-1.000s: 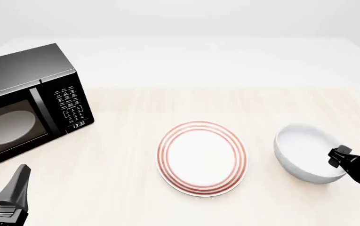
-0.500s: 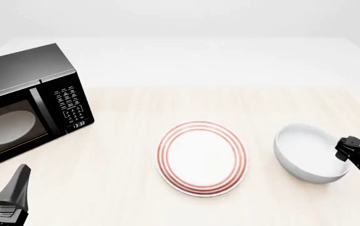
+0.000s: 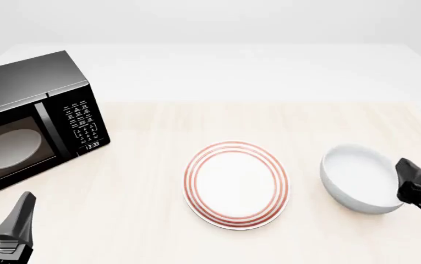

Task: Put the white bowl to the right of the plate.

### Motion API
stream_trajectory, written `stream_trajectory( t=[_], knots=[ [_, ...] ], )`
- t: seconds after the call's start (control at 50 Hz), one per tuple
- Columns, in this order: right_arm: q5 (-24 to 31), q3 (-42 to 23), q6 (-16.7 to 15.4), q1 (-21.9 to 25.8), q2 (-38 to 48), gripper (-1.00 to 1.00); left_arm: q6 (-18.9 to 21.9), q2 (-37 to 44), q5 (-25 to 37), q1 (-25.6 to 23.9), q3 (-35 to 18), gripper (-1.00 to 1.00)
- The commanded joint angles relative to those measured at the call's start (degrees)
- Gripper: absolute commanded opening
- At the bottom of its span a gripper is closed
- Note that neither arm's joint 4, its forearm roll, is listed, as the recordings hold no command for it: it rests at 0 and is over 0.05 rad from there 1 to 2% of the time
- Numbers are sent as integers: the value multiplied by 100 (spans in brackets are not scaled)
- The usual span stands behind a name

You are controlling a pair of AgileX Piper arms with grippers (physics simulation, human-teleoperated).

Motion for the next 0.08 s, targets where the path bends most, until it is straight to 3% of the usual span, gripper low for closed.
stream_trajectory(
  t=[0.02,0.04,0.08],
  knots=[
    [-647,1207,-527,309,-893,100,0,0,0,0,0,100],
    [-679,1516,-94,315,-1403,100,0,0,0,0,0,100],
    [-1119,1517,122,313,-551,100,0,0,0,0,0,100]
  ],
)
